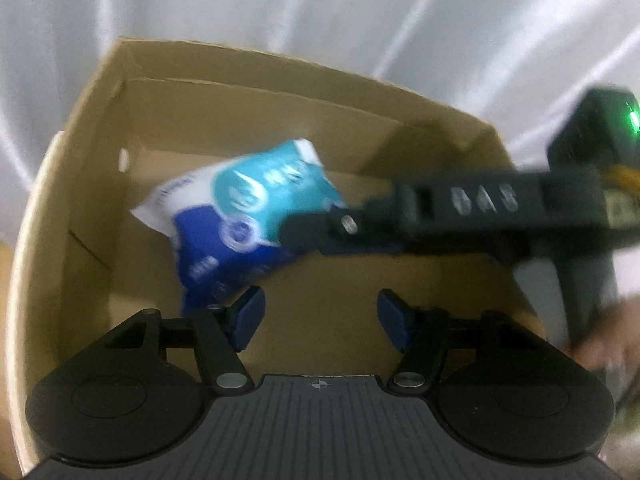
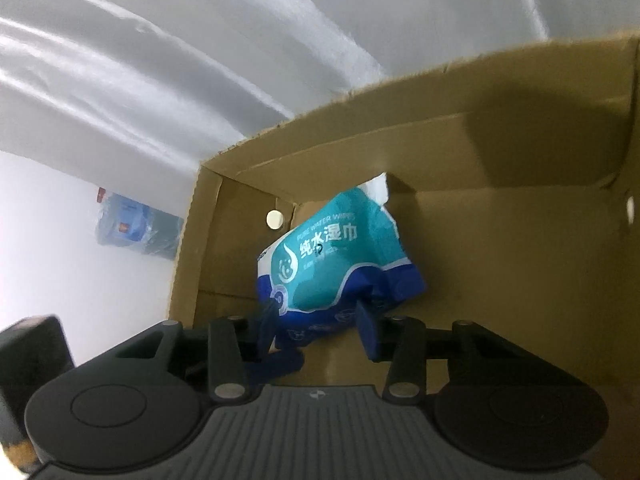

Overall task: Organize objects
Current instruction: 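Lower the wipes pack into the box and open both grippers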

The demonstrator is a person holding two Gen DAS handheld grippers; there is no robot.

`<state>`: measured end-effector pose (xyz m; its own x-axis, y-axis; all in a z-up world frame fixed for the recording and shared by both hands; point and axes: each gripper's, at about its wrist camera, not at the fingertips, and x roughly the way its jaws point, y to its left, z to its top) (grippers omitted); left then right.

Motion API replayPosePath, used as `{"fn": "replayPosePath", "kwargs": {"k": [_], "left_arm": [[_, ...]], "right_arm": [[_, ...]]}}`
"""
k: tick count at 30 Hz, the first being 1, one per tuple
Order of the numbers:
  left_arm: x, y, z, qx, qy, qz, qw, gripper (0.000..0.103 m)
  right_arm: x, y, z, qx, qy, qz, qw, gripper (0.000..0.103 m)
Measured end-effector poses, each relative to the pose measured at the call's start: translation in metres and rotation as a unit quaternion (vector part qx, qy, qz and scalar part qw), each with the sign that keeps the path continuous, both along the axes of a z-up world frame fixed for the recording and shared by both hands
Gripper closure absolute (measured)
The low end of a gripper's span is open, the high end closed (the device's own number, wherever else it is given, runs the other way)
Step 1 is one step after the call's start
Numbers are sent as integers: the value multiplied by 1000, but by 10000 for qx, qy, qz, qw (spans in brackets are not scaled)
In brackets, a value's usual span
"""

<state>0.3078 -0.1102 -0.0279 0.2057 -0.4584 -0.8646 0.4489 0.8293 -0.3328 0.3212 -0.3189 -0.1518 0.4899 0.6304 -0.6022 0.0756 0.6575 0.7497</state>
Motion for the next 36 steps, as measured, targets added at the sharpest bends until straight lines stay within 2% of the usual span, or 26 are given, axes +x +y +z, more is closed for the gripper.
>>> {"fn": "replayPosePath", "kwargs": {"k": [6, 15, 19, 24, 29, 31, 36], "left_arm": [[17, 8, 3, 380, -363, 287, 9982, 40], [20, 11, 5, 487, -608, 419, 9961, 40], [14, 1, 1, 518, -668, 431, 9955, 36], [-1, 5, 17, 441, -820, 523, 9943, 28], [-30, 22, 48, 69, -1077, 738, 9914, 22], [-45, 33, 60, -13, -1230, 817, 9890, 21], [-98, 57, 83, -157, -1649, 1052, 9806, 18]], "right_arm": [[7, 8, -13, 475, 82, -45, 9988, 59], [16, 12, -20, 807, 176, -210, 9964, 59], [12, 12, -19, 831, 177, -224, 9961, 59], [-9, 0, 0, 827, -21, -249, 9963, 58], [-48, -14, 24, 1070, -343, -322, 9931, 57], [-70, -21, 33, 1302, -470, -332, 9898, 57], [-120, -34, 55, 1468, -914, -327, 9844, 56]]}}
